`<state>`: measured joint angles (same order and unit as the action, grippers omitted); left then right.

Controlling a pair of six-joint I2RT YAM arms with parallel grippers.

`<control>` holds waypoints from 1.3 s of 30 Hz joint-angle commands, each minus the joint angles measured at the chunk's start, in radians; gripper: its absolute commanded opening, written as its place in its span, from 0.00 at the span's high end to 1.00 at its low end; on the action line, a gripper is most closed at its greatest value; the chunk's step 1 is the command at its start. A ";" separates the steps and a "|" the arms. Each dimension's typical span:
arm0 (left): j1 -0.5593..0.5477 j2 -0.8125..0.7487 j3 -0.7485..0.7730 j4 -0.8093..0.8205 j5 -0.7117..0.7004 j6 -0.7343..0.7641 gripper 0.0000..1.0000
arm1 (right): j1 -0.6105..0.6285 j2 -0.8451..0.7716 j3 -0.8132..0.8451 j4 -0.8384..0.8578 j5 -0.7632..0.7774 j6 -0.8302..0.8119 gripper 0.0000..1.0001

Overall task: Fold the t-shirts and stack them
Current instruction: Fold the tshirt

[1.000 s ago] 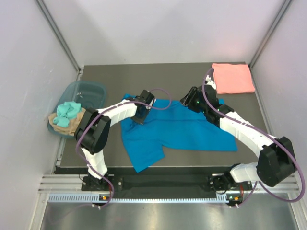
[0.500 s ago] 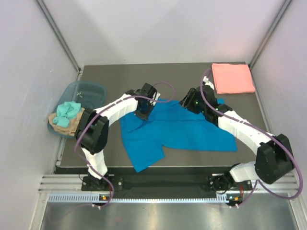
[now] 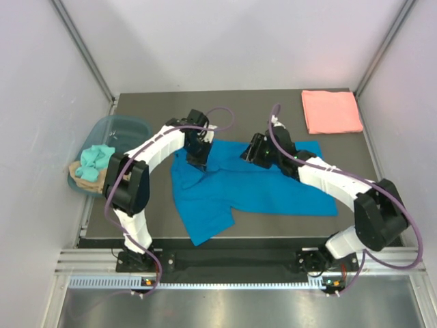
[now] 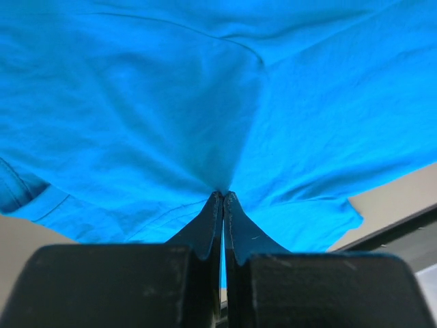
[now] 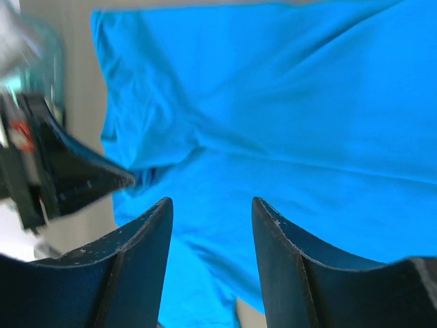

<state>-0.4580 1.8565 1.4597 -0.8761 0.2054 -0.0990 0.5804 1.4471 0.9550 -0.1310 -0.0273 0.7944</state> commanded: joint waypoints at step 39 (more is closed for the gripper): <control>0.191 0.167 0.171 -0.001 0.184 -0.160 1.00 | 0.348 0.426 0.120 0.406 0.386 0.574 0.60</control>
<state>-0.2752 2.0270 1.6028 -0.8795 0.3950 -0.2604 0.9073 1.8446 1.0004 0.3466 0.2886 1.2884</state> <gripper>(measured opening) 0.012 0.413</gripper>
